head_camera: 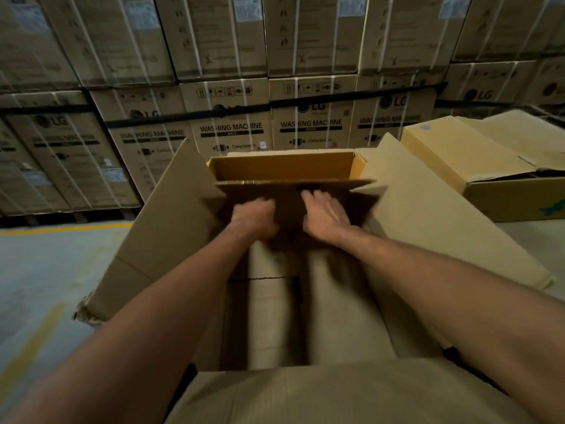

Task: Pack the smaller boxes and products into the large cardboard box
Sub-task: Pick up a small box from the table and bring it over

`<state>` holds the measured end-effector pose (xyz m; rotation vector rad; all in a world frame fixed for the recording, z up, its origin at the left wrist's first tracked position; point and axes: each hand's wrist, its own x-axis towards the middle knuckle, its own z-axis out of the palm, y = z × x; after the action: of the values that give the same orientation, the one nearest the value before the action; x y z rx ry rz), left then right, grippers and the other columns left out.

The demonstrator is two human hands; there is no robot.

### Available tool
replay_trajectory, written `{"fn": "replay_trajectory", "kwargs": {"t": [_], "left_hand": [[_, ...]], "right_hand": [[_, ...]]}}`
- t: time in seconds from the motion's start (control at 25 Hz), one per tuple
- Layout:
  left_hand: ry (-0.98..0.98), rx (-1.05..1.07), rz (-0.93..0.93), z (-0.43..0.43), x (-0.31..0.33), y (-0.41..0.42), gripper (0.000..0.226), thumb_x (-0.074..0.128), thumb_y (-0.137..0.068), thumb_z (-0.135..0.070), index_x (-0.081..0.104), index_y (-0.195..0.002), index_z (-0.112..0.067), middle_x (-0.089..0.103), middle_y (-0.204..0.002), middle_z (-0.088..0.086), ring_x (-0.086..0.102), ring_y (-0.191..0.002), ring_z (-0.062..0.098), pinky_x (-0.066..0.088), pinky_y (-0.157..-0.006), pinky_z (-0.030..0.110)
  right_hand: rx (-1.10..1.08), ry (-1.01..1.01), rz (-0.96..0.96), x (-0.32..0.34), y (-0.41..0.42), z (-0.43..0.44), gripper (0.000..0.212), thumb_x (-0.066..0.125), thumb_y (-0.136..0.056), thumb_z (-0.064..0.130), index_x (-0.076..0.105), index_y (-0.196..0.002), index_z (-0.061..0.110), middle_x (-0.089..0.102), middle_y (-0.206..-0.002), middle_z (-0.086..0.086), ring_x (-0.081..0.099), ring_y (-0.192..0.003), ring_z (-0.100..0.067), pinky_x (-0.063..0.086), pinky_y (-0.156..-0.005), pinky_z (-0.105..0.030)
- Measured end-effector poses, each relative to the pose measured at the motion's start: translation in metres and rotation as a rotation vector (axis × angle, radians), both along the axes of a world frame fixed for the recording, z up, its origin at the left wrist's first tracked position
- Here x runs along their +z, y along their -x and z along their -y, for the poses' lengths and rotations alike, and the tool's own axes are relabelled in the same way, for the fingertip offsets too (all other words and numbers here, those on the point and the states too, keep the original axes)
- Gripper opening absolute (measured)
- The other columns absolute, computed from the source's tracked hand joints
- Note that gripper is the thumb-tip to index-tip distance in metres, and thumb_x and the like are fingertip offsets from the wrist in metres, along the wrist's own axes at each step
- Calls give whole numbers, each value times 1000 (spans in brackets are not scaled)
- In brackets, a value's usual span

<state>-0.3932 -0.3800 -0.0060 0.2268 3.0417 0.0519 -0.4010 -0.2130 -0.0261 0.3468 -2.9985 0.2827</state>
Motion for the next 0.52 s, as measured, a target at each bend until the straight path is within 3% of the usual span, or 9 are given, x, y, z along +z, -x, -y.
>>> {"fn": "replay_trajectory", "kwargs": {"t": [0.12,0.24,0.36,0.52], "left_hand": [[-82,64,-274,12,18,40,66,62,-96,-32,32,-153,-21,38,-155,11,41,-139,34,35,-111,54],[-111,80,-247,23,19,83,91,67,-93,-30,9,-162,-25,8,-170,6,13,-154,34,20,-121,58],[-82,73,-183,40,4,124,100,69,-91,-40,2,-163,-25,-5,-170,4,-1,-156,34,10,-123,59],[-58,74,-103,56,-22,149,94,66,-93,-33,3,-162,-29,-8,-170,-1,1,-155,34,15,-121,63]], "right_hand": [[-22,96,-121,20,40,5,86,67,-85,14,25,-160,17,29,-160,-9,37,-140,-32,37,-113,-45],[-70,58,-96,29,81,7,97,68,-87,13,10,-165,21,3,-171,-5,16,-154,-29,24,-122,-47],[-91,34,50,20,122,2,103,67,-88,12,0,-165,27,-11,-172,-2,-3,-158,-26,7,-125,-49],[-86,-99,147,-3,148,-5,100,62,-90,7,-1,-164,26,-15,-171,0,-6,-158,-26,15,-126,-52]]}}
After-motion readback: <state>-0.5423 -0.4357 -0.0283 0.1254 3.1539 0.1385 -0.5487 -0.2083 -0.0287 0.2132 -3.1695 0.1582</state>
